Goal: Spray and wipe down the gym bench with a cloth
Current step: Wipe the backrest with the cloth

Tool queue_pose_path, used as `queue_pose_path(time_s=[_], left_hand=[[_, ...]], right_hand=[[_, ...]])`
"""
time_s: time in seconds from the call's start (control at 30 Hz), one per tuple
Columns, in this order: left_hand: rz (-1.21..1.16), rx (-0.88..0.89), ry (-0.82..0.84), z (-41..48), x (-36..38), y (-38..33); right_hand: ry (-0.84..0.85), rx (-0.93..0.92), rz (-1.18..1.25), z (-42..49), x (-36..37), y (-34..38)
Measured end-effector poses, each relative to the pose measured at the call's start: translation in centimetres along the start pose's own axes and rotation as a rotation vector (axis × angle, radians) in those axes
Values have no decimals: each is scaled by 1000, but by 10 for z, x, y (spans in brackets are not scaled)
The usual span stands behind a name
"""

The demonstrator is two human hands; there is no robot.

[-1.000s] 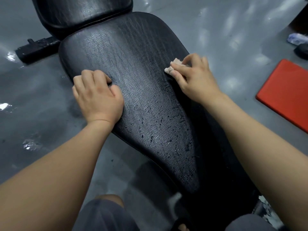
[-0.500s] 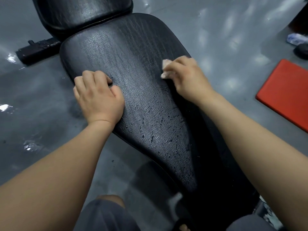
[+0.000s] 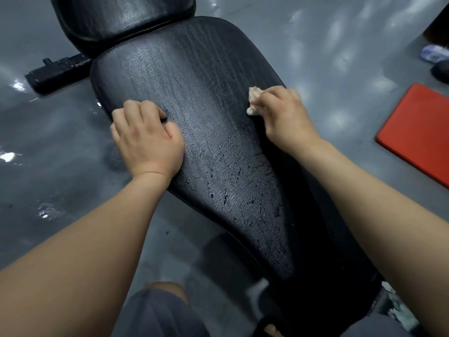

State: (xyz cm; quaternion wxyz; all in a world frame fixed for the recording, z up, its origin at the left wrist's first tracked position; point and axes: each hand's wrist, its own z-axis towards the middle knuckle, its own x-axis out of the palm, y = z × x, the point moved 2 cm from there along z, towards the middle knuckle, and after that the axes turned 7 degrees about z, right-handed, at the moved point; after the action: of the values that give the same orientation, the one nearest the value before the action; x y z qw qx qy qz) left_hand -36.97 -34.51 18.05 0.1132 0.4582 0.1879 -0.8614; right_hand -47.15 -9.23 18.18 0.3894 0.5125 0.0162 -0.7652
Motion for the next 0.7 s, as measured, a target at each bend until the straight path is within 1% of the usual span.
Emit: queue_pose_path(time_s=[0.07, 0.17, 0.2, 0.23, 0.37, 0.43, 0.57, 0.63, 0.7], left_hand=[[4, 0, -1, 0, 0, 0], [-1, -2, 0, 0, -1, 0], [-3, -3, 0, 0, -2, 0], [-5, -4, -1, 0, -2, -1], [-9, -5, 5, -1, -3, -2], [-1, -4, 3, 0, -3, -2], [-1, -7, 3, 0, -2, -1], [-2, -5, 1, -1, -2, -1], [2, 0, -2, 0, -2, -2]], right_hand=[[21, -44, 30, -5, 2, 12], [130, -195, 102, -14, 4, 33], [147, -219, 107, -15, 3, 32], [141, -207, 94, -13, 1, 25], [21, 4, 28, -10, -8, -9], [32, -21, 36, -13, -6, 1], [166, -230, 135, -22, 3, 35], [143, -211, 110, -18, -1, 21], [46, -96, 60, -17, -8, -2]])
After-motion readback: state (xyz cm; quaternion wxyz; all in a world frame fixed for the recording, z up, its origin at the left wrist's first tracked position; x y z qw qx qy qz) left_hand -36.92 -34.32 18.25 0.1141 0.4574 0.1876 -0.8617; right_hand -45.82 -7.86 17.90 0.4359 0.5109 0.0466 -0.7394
